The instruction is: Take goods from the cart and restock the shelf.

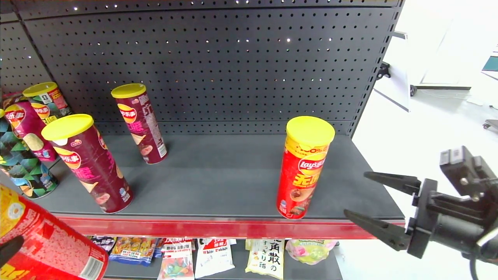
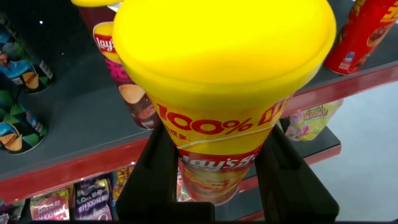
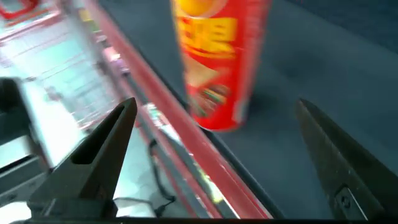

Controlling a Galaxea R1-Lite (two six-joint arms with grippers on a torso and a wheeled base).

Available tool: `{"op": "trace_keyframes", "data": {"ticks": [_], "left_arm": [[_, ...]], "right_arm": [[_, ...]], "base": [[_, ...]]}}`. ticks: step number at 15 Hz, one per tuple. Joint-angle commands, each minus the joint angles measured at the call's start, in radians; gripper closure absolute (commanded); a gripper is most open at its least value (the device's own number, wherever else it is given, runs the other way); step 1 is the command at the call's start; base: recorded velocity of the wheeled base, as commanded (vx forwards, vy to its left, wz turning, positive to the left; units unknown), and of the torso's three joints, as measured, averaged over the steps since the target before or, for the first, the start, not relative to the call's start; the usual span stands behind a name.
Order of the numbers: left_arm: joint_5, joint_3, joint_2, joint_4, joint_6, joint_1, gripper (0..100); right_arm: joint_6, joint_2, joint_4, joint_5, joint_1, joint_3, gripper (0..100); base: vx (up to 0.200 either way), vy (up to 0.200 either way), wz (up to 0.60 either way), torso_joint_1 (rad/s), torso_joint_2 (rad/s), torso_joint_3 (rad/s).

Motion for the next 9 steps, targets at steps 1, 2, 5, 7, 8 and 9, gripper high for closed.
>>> {"op": "trace_keyframes", "data": {"ticks": [1, 2, 5, 7, 8, 9], "left_arm": [[-0.003, -0.027, 0.067, -0.009, 0.000, 0.000, 100], [-0.008, -0.028, 0.075, -0.009, 0.000, 0.000, 100], [-0.008, -0.021, 0.067, -0.009, 0.000, 0.000, 100], [-0.006, -0.022, 0.058, -0.009, -0.001, 0.002, 100], [-0.003, -0.019, 0.033, -0.009, -0.001, 0.002, 100], [-0.003, -0.017, 0.021, -0.007, -0.003, 0.002, 100]], "right_arm": [[0.003, -0.289, 0.122, -0.085, -0.184, 0.047, 0], [0.004, -0.396, 0.259, -0.089, -0.273, 0.016, 0], [0.029, -0.679, 0.736, -0.118, -0.488, -0.119, 0], [0.044, -0.806, 0.949, -0.161, -0.575, -0.157, 0], [0.047, -0.881, 0.995, -0.163, -0.594, -0.141, 0], [0.047, -0.947, 0.991, -0.158, -0.587, -0.088, 0]], "base": [[0.000, 0.000, 0.00, 0.000, 0.00, 0.000], [0.000, 0.000, 0.00, 0.000, 0.00, 0.000], [0.000, 0.000, 0.00, 0.000, 0.00, 0.000], [0.000, 0.000, 0.00, 0.000, 0.00, 0.000], [0.000, 0.000, 0.00, 0.000, 0.00, 0.000], [0.000, 0.000, 0.00, 0.000, 0.00, 0.000]]}}
